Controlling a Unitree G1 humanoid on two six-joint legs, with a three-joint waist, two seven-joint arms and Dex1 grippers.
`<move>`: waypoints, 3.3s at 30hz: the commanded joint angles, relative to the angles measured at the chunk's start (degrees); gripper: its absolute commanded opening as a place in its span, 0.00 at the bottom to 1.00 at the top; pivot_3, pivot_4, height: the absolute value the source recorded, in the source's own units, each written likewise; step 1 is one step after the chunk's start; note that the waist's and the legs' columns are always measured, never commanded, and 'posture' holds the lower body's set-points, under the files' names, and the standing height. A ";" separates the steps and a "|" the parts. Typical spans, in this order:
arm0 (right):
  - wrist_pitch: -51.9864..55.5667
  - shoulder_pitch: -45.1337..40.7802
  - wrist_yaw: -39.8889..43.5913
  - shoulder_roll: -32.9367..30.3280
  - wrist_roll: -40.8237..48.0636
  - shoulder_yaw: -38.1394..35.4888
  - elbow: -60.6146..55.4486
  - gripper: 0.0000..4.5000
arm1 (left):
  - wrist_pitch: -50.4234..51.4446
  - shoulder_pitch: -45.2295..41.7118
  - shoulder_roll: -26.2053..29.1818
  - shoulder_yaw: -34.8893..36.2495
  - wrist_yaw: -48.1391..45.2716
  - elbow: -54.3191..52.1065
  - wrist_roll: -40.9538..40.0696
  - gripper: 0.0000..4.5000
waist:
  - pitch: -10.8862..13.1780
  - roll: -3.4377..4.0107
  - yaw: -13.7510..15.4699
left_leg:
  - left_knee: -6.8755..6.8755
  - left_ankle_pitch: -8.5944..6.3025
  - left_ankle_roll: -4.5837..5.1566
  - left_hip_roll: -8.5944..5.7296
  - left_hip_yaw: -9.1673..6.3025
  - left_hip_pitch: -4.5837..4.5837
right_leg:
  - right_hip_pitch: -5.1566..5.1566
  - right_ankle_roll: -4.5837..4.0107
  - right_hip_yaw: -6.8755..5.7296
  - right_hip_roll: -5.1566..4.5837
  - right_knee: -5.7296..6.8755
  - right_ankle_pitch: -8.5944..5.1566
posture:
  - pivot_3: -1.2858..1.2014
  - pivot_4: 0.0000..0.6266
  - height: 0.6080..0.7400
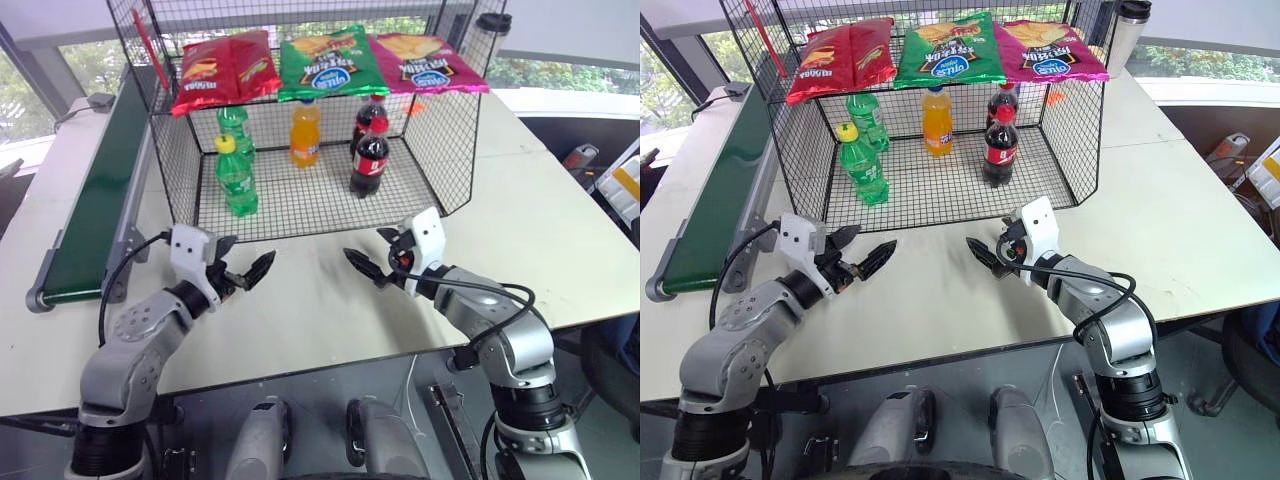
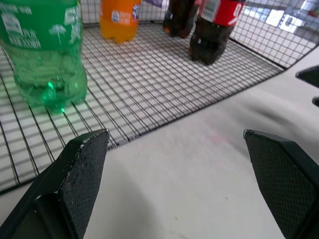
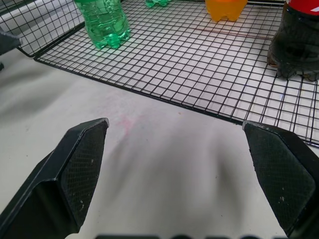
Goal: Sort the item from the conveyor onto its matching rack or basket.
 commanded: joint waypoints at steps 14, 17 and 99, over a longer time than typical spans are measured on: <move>-1.02 -0.14 0.08 -0.34 0.52 -0.49 -2.98 0.99 | -4.81 1.59 1.47 0.70 -0.32 -0.79 2.71 1.00 | 0.00 0.00 0.00 | 0.00 0.00 0.00 0.01 0.00 0.00 | 0.00 -0.03 0.00 -0.01 -0.01 -0.02 | 0.52 0.24 0.99; -1.00 -0.16 0.08 -0.29 0.52 -0.39 -3.01 0.99 | -5.34 1.41 1.34 0.57 -0.48 -0.25 2.96 1.00 | 0.00 0.00 -0.01 | 0.00 0.00 0.00 0.01 0.00 0.00 | 0.00 -0.03 0.01 -0.01 -0.01 -0.02 | 0.52 0.24 0.99; -10.32 -13.48 29.93 -9.47 9.52 7.56 -3.87 0.99 | 2.83 9.49 13.51 34.29 3.56 2.48 -6.33 1.00 | 0.02 0.01 -0.08 | -0.21 -0.04 -0.05 0.06 -0.05 -0.10 | 0.02 -0.21 0.00 -0.36 -0.67 0.00 | 0.52 0.24 0.99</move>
